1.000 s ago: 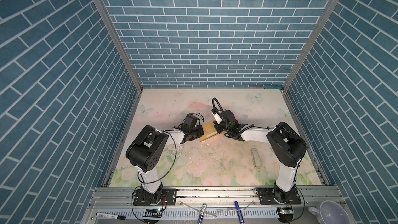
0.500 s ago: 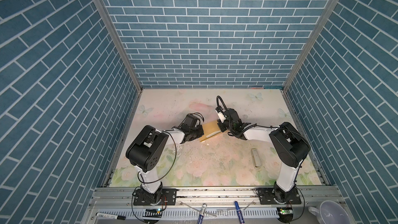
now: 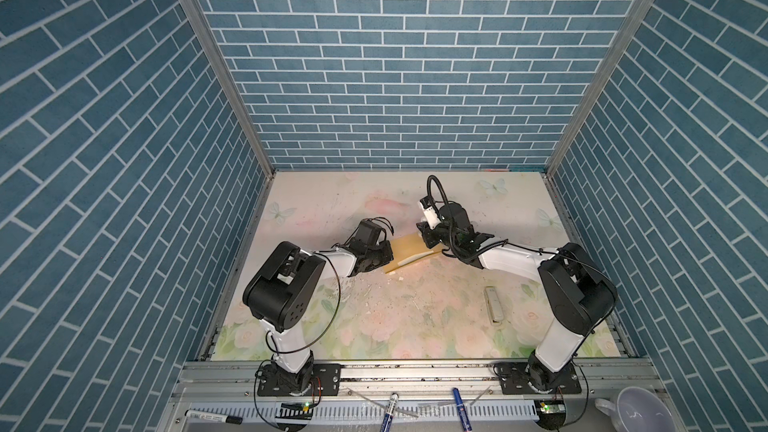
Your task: Place the letter into the envelope and seal it
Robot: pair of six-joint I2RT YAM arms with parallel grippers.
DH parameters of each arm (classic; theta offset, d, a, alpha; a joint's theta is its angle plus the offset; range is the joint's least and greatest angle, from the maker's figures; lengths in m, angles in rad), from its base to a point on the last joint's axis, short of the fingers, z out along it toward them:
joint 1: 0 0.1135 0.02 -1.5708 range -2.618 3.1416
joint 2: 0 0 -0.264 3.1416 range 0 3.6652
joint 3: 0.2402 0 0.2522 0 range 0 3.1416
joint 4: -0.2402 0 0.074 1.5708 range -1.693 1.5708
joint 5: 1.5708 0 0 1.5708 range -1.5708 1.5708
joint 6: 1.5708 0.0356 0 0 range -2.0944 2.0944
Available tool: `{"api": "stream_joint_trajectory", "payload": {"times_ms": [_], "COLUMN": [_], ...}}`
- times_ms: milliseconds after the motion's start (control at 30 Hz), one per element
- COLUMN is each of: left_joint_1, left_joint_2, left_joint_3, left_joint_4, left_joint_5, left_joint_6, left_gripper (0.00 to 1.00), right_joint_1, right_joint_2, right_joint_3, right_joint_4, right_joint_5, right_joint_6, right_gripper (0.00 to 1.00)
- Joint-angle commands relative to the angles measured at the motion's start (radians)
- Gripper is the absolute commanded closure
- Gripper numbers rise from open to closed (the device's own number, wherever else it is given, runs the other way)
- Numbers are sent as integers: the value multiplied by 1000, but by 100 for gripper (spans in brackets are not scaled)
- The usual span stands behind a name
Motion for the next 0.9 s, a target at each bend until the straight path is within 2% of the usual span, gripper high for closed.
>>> {"api": "stream_joint_trajectory", "payload": {"times_ms": [0, 333, 867], "left_joint_1": [3, 4, 4], "left_joint_2": [64, 65, 77], "left_joint_3": [-36, -42, -43], "left_joint_4": [-157, -149, -133], "left_joint_5": [-70, -68, -58], "left_joint_6": [18, 16, 10], "left_gripper": [100, 100, 100], "right_joint_1": [41, 102, 127], "right_joint_2": [23, 119, 199], "right_joint_3": [70, 110, 135], "right_joint_4": [17, 51, 91], "right_joint_5": [-23, -8, 5], "right_joint_6": [2, -15, -16], "right_gripper": [100, 100, 100]}}
